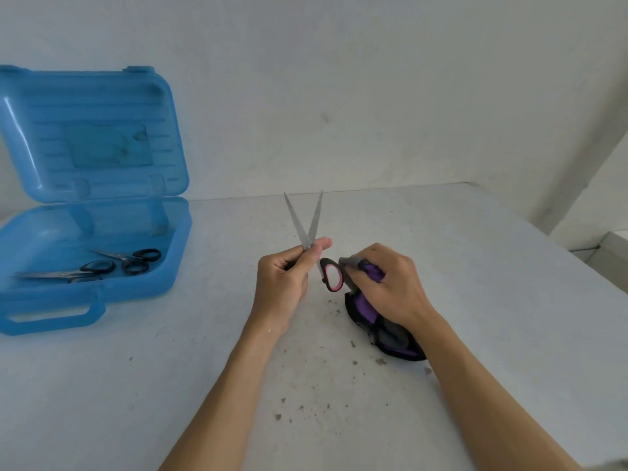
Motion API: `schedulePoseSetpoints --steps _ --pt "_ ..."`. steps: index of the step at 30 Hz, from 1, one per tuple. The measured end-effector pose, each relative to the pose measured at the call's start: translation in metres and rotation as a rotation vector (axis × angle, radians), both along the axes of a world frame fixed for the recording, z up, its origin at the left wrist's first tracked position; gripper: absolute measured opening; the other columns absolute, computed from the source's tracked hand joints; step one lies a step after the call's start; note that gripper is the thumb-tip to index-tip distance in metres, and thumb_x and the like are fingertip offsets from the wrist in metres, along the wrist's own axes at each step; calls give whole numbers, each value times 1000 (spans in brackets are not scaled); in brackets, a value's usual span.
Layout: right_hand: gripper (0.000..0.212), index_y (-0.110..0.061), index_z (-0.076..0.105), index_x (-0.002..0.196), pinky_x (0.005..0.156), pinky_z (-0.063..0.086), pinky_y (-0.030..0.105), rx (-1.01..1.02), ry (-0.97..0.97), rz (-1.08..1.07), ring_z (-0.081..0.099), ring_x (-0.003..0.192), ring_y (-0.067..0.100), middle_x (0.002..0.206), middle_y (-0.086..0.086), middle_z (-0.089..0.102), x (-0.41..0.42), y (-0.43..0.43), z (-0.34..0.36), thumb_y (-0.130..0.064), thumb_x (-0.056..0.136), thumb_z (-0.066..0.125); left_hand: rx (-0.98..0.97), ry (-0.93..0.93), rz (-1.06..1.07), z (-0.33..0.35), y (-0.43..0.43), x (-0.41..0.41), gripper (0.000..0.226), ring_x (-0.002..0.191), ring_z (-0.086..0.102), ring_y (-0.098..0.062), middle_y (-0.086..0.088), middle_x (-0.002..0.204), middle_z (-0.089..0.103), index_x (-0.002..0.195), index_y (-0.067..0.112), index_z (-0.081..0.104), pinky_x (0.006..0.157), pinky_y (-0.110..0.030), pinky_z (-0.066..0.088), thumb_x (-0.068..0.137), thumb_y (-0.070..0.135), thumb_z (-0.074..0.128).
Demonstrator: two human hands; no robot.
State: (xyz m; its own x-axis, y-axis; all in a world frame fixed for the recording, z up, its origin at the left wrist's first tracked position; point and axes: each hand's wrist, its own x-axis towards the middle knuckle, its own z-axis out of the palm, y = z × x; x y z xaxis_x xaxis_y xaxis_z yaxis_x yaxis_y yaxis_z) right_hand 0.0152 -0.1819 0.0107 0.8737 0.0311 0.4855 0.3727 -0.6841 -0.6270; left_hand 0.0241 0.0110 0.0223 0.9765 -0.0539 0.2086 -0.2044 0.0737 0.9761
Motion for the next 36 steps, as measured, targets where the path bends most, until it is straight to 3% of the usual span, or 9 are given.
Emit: schedulePoseSetpoints --steps 3,8,10,12,15,19,23,31,36 --pt "19 -29 75 114 89 57 29 256 182 150 71 98 8 104 -13 76 -10 3 14 -33 95 71 -11 13 -52 1 2 1 22 50 13 -31 -32 56 25 112 24 81 44 -27 15 100 30 63" --pt "5 -18 77 91 72 59 42 281 213 267 70 68 19 76 -4 74 -15 22 17 -17 88 80 -7 18 -83 -2 0 3 26 43 19 -28 -25 81 62 111 16 80 42 -22 30 96 33 66" --pt "5 -18 78 89 70 58 33 322 146 209 70 69 15 77 -7 74 -15 23 17 -17 86 81 30 11 -13 -4 -1 4 28 47 44 -22 -14 91 71 114 19 78 52 -26 45 94 36 71" --pt "5 -19 78 86 69 55 24 282 34 94 70 72 13 78 -10 74 -16 25 16 -19 85 83 102 38 59 -6 -4 4 48 84 68 -5 11 113 71 131 33 69 74 -22 54 87 52 74" --pt "9 -18 75 82 62 51 20 90 -225 -123 63 66 9 78 -12 70 -12 29 8 -16 83 83 140 83 40 -4 -12 1 65 124 53 7 22 142 55 148 40 50 102 -21 44 89 60 66" --pt "5 -15 75 85 50 50 30 -134 -422 -161 59 62 12 81 -6 66 -7 36 -3 -19 84 77 -135 143 -188 0 -25 -6 80 136 46 7 12 154 49 156 24 39 118 -28 37 88 54 67" --pt "23 -16 78 102 60 55 34 -53 -294 13 64 72 15 88 -3 67 -6 38 -6 -23 81 86 -386 256 -205 1 -26 -3 58 134 56 -9 3 148 58 153 19 42 108 -28 47 99 35 57" --pt "21 -15 80 105 76 57 24 229 -185 130 72 88 13 97 -7 75 -18 24 18 -6 86 79 -295 285 -133 5 -18 -4 35 108 72 -13 5 122 76 141 18 58 75 -31 56 109 16 44" --pt "21 -14 74 104 78 52 12 451 -183 -53 70 94 6 99 -8 74 -21 19 25 1 89 71 -202 290 -126 10 -17 -7 28 98 75 -17 -3 115 78 125 18 71 50 -24 34 101 18 56"
